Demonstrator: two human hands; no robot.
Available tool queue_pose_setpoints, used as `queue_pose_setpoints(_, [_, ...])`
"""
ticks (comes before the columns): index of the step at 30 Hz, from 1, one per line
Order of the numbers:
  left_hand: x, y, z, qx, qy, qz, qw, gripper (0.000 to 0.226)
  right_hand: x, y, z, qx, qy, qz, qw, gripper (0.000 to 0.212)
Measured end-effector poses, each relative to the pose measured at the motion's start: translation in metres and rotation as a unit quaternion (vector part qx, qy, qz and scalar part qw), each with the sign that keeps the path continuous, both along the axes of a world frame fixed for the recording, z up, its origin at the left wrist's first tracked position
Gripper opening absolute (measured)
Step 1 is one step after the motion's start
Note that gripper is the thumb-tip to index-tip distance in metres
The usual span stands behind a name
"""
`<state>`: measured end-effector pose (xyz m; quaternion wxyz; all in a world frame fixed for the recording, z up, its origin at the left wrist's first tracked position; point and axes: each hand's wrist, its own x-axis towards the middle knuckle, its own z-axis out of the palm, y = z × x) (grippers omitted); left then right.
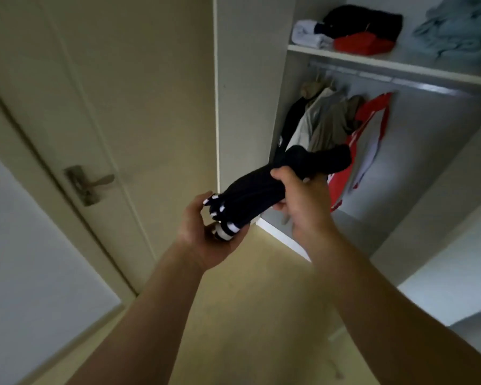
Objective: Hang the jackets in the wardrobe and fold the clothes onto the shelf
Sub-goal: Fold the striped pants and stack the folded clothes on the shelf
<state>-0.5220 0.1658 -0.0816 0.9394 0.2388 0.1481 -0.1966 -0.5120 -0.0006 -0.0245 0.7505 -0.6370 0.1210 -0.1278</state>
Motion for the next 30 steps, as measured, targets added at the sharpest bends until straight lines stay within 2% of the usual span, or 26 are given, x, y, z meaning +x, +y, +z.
queue_pose_setpoints(4, [0.092, -0.038, 0.032, 0.04, 0.001, -0.065, 0.997, 0.026, 0.062, -0.043, 0.049, 0.001, -0.044, -0.033, 0.998, 0.033])
queue_pose_setpoints(6, [0.137, -0.055, 0.047, 0.047, -0.018, -0.099, 0.994, 0.026, 0.095, -0.061, 0.069, 0.012, -0.069, -0.047, 0.996, 0.034])
queue_pose_setpoints(9, [0.206, -0.077, 0.069, 0.023, -0.056, -0.132, 0.989, 0.051, 0.145, -0.08, 0.089, 0.026, -0.09, -0.08, 0.992, 0.037])
queue_pose_setpoints(10, [0.229, -0.083, 0.077, 0.028, -0.069, -0.151, 0.986, 0.04, 0.161, -0.085, 0.093, 0.028, -0.098, -0.093, 0.99, 0.037])
queue_pose_setpoints(11, [0.254, -0.091, 0.082, 0.016, -0.106, -0.202, 0.973, 0.019, 0.178, -0.091, 0.098, 0.032, -0.106, -0.106, 0.988, 0.036])
queue_pose_setpoints(12, [0.278, -0.099, 0.083, -0.006, -0.132, -0.23, 0.964, 0.029, 0.194, -0.096, 0.103, 0.035, -0.114, -0.121, 0.985, 0.036])
queue_pose_setpoints(13, [0.304, -0.106, 0.089, 0.012, -0.151, -0.252, 0.956, 0.042, 0.209, -0.1, 0.108, 0.038, -0.12, -0.138, 0.982, 0.035])
queue_pose_setpoints(14, [0.326, -0.117, 0.1, 0.062, -0.161, -0.237, 0.956, 0.04, 0.224, -0.105, 0.114, 0.039, -0.124, -0.16, 0.978, 0.035])
queue_pose_setpoints(16, [0.366, -0.136, 0.119, 0.155, -0.177, -0.196, 0.952, 0.017, 0.251, -0.118, 0.127, 0.043, -0.13, -0.207, 0.969, 0.033])
queue_pose_setpoints(17, [0.383, -0.147, 0.129, 0.17, -0.197, -0.201, 0.944, 0.016, 0.263, -0.125, 0.131, 0.049, -0.134, -0.229, 0.963, 0.033])
queue_pose_setpoints(20, [0.43, -0.183, 0.154, 0.179, -0.236, -0.241, 0.924, 0.045, 0.291, -0.151, 0.142, 0.069, -0.154, -0.282, 0.944, 0.035])
queue_pose_setpoints(24, [0.476, -0.236, 0.174, 0.182, -0.284, -0.232, 0.912, 0.046, 0.318, -0.191, 0.145, 0.079, -0.168, -0.333, 0.925, 0.029])
queue_pose_setpoints(28, [0.511, -0.29, 0.182, 0.221, -0.368, -0.238, 0.871, 0.051, 0.345, -0.238, 0.141, 0.088, -0.189, -0.357, 0.91, 0.023])
queue_pose_setpoints(30, [0.524, -0.316, 0.182, 0.217, -0.382, -0.227, 0.869, 0.051, 0.359, -0.264, 0.138, 0.087, -0.191, -0.366, 0.907, 0.025])
